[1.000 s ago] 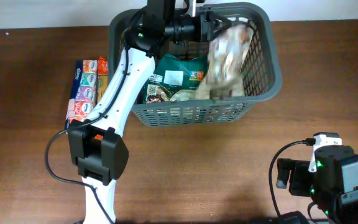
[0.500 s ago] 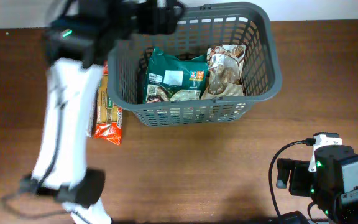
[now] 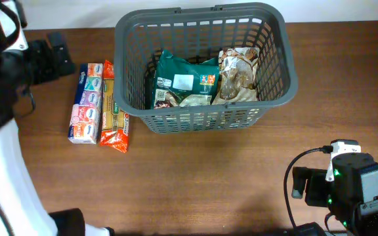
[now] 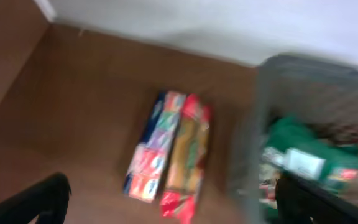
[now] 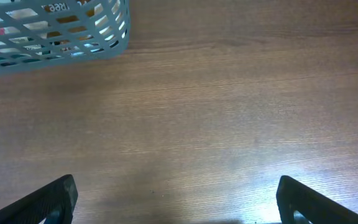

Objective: Pack container
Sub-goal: 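Move the left gripper back to the Kleenex tissue packs and grasp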

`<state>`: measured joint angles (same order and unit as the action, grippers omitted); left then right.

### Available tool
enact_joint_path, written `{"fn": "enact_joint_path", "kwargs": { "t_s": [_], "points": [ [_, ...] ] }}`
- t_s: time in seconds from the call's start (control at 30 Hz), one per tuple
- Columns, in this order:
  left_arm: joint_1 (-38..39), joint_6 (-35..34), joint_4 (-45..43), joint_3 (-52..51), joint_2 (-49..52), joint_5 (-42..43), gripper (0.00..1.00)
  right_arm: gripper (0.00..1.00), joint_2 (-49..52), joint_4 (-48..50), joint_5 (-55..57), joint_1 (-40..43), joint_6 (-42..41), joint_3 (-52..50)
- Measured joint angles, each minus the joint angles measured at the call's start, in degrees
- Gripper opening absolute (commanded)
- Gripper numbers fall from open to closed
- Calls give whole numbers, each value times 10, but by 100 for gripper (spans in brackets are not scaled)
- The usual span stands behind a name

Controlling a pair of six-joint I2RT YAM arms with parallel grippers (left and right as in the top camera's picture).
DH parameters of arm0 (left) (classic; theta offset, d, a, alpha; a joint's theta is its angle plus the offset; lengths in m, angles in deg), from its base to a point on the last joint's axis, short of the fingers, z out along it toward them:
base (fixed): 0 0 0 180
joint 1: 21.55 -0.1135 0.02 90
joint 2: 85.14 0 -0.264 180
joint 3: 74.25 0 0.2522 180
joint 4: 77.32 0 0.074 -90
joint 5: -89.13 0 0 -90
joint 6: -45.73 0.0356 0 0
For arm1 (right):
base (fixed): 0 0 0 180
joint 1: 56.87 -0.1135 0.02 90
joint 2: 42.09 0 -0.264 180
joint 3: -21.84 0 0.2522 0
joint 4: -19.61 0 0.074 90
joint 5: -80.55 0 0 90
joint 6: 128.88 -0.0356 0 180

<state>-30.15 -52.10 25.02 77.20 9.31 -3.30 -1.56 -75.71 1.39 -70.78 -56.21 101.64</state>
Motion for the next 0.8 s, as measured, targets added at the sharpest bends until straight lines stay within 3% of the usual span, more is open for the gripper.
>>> {"fn": "enact_joint_path", "kwargs": {
  "t_s": [0.2,0.47,0.67,0.8],
  "points": [
    [-64,19,-42,-131,-3,-8,100,99,0,0,0,0,0,0],
    [-143,143,-214,-409,-45,57,99,99,0,0,0,0,0,0],
    [-142,203,-368,-572,-43,106,99,99,0,0,0,0,0,0],
    [-124,227,-441,-621,-31,123,99,99,0,0,0,0,0,0]
  ]
}}
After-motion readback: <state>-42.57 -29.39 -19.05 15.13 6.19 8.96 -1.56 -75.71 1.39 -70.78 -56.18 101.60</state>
